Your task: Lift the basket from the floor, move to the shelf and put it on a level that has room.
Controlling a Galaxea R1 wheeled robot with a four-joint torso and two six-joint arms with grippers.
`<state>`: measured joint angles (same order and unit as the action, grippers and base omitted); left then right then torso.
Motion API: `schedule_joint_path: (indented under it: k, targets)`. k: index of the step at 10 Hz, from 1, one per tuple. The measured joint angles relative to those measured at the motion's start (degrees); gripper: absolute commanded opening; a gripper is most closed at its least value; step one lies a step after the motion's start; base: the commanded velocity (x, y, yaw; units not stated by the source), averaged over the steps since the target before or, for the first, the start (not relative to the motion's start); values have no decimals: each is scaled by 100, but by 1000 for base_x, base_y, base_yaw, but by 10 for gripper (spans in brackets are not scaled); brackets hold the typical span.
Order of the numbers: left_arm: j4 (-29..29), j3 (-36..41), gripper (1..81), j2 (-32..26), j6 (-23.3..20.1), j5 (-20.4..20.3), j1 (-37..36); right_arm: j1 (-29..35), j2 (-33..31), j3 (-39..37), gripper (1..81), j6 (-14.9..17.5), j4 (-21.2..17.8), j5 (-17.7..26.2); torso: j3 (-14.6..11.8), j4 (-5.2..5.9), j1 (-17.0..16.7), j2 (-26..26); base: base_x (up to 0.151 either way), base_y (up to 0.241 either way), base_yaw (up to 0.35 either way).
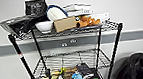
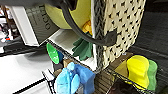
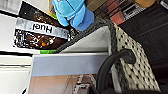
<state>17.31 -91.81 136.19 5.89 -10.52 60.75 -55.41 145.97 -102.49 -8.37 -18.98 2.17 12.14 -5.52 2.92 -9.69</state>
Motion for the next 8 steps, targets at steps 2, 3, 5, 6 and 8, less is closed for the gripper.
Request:
schedule_joint_path:
  k: [2,3,5,6,8]
  targets:
    - [0,0,10,-2,1,-2,-2,1,1,0,10,0,-1,2,0,0,0,2,91,0,0]
    - [0,0,10,0,0,-11,-2,1,1,0,10,2,-1,-20,0,0,2,2,84,0,0]
    - [-1,0,10,-2,1,2,0,0,0,0,10,0,-1,-6,0,0,-2,2,75,0,0]
    - [0,0,10,-2,1,9,13,-2,1,0,10,0,-1,6,0,0,-2,2,0,0,0]
    - [-1,0,10,-2,0,-24,-17,20,1,0,10,2,-1,-41,0,0,6,4,0,0,0]
